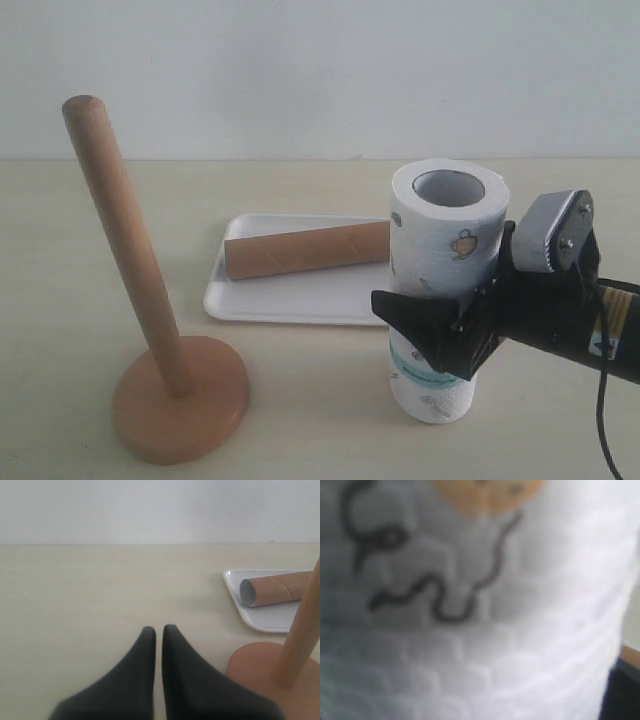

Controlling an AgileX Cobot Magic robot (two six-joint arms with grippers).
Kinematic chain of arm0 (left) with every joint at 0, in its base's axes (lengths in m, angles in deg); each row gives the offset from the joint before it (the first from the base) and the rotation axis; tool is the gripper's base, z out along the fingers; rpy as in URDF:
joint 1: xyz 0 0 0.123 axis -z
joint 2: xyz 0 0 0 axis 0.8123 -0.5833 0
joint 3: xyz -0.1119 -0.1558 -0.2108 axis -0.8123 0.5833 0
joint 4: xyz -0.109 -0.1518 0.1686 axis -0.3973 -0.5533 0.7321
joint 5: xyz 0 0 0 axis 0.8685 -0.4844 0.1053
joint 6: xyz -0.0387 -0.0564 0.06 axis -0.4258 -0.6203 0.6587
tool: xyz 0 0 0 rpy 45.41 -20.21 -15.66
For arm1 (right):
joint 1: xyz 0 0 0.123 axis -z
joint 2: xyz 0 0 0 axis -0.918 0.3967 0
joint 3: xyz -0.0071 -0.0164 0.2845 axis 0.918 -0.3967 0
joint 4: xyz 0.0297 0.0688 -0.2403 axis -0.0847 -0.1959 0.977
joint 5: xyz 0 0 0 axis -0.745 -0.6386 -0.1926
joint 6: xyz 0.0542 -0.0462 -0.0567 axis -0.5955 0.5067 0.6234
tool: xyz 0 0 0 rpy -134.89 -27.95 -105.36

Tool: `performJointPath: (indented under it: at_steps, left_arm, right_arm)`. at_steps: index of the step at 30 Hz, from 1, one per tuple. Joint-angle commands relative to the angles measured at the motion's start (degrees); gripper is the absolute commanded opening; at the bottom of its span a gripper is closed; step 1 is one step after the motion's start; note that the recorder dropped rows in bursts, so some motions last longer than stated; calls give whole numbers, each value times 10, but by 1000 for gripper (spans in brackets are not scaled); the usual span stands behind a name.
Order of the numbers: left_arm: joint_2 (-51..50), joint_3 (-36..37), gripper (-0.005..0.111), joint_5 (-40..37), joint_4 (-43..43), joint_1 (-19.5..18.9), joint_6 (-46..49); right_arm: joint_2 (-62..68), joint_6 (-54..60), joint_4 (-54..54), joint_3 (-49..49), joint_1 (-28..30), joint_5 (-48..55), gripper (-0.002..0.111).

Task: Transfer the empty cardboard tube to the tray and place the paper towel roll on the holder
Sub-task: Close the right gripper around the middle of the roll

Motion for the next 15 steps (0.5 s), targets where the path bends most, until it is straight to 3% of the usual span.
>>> performJointPath:
  at_steps: [1, 15]
  left_arm:
    - [2, 2, 4, 0, 1, -2, 3]
    - [2, 2, 4, 0, 1, -2, 3]
  right_arm:
    - [1, -13, -24, 1, -1, -6, 104]
    - [1, -18, -45, 1, -1, -6, 104]
